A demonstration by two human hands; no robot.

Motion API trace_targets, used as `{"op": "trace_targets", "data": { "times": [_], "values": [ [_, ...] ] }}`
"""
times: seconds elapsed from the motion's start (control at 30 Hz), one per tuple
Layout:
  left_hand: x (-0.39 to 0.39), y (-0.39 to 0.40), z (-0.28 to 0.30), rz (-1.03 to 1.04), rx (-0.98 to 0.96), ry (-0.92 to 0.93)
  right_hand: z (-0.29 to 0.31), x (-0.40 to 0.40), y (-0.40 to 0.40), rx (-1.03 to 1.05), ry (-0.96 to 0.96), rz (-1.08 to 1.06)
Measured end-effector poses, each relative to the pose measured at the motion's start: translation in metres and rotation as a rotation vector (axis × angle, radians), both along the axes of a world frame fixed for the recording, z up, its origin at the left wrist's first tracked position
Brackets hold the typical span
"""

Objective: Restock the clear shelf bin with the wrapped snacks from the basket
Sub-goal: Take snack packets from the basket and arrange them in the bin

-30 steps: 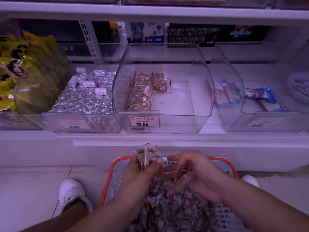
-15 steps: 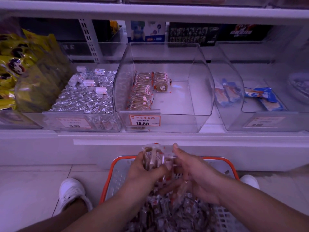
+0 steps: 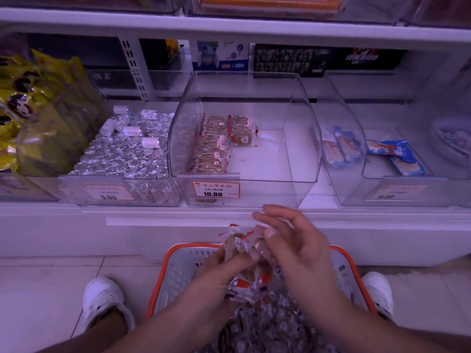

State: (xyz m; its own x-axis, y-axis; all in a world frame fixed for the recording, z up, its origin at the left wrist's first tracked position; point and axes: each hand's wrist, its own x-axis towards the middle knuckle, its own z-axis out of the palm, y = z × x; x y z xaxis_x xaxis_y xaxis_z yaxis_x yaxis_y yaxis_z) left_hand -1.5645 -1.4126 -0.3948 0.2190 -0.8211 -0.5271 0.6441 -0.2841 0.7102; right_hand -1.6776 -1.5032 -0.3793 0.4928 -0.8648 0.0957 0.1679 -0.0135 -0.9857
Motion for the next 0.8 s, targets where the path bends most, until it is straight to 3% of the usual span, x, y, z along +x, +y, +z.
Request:
{"op": "trace_targets", "data": {
  "times": [0.17, 0.23, 0.3, 0.43, 0.57, 0.7, 0.8],
  "values": [
    [0.002, 0.004, 0.0, -0.003, -0.061, -0.009, -0.01, 0.0, 0.005, 0.089, -0.008, 0.243],
    [0.005, 0.003, 0.001, 0.02, -0.106, -0.02, -0.009, -0.001, -0.003, 0.273, -0.022, 0.221],
    [0.008, 0.001, 0.003, 0.037, -0.161, -0.061, -0.005, -0.001, -0.008, 0.527, -0.055, 0.34],
    [0.009, -0.002, -0.001, 0.106, -0.159, -0.401, -0.001, 0.001, -0.004, 0.843, -0.094, 0.649],
    [0.002, 0.002, -0.006, 0.057, -0.135, -0.749, -0.003, 0.006, 0.001, 0.938, -0.23, 0.634],
    [0.006, 0.001, -0.011, 0.033, -0.068, -0.486, -0.004, 0.006, 0.001, 0.912, -0.266, 0.624],
    [0.01, -0.001, -0.012, 0.058, -0.073, -0.58, -0.003, 0.007, 0.002, 0.932, -0.259, 0.636]
  ]
}}
